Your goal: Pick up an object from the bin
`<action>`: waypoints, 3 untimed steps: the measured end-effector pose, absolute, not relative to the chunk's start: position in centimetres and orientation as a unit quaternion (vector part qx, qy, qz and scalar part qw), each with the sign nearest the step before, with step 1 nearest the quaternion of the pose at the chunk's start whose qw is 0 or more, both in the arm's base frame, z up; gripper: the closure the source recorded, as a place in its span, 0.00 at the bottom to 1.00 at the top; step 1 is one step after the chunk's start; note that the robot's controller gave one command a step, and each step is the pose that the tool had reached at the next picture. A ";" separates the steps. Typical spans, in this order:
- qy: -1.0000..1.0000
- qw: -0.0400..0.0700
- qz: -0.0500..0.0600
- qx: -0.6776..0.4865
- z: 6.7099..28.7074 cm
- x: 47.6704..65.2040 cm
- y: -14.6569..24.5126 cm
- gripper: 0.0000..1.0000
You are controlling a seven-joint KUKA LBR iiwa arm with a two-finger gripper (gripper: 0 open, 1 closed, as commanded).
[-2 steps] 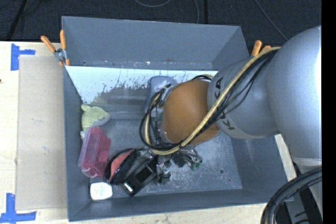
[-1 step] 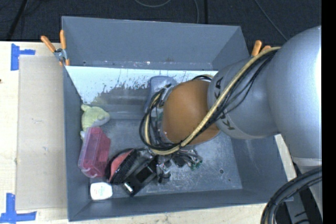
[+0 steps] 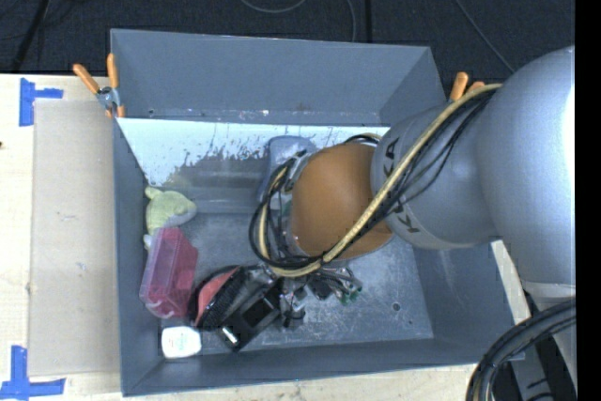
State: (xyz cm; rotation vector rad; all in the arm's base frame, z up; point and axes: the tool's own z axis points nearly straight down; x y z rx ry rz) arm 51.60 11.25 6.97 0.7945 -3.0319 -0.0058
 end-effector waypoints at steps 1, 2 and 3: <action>-0.968 0.004 -0.002 0.253 7.0 51.6 11.2 1.00; -0.968 0.004 -0.002 0.252 7.0 51.6 11.2 1.00; -0.968 0.004 -0.002 0.252 7.0 51.6 11.2 1.00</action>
Offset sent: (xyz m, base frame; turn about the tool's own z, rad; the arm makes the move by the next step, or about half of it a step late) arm 0.0000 0.0000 0.0000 0.0000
